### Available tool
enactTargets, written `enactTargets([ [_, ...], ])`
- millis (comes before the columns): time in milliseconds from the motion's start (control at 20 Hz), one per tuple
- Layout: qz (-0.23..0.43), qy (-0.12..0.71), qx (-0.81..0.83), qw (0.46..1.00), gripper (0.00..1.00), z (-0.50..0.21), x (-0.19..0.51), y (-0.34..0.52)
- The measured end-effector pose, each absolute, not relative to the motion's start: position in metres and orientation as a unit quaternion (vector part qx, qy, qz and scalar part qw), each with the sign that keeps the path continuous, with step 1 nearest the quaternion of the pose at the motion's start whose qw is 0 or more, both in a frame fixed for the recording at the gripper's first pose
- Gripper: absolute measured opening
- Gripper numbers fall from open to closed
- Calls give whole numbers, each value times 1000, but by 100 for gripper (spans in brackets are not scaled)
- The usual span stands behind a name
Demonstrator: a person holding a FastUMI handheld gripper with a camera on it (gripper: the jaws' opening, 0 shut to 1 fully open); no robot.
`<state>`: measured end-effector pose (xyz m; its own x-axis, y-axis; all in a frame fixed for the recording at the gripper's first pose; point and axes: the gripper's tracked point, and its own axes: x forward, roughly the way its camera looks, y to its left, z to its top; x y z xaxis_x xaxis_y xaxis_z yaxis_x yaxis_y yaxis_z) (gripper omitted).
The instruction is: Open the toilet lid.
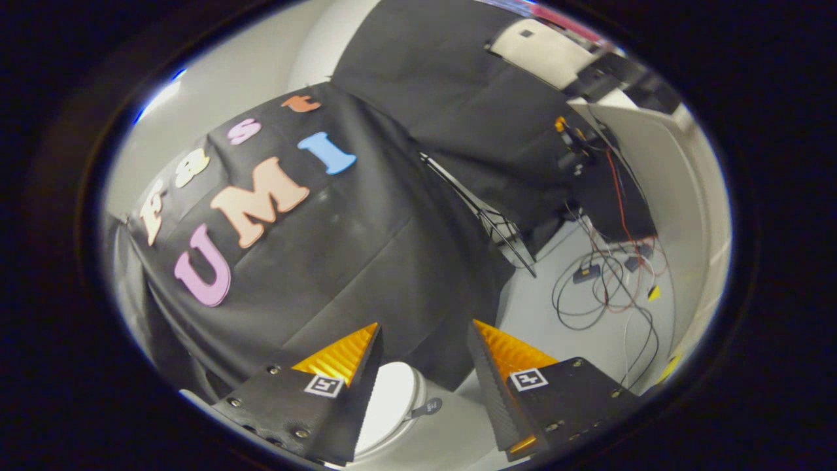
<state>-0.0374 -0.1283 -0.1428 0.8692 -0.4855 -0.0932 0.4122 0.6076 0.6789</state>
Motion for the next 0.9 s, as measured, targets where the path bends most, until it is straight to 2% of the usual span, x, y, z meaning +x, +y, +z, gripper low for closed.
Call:
enactTargets([
  [500,-266,-55,487,830,77,-225,-39,-98],
  [900,-248,-70,575,777,77,-264,-24,-71],
])
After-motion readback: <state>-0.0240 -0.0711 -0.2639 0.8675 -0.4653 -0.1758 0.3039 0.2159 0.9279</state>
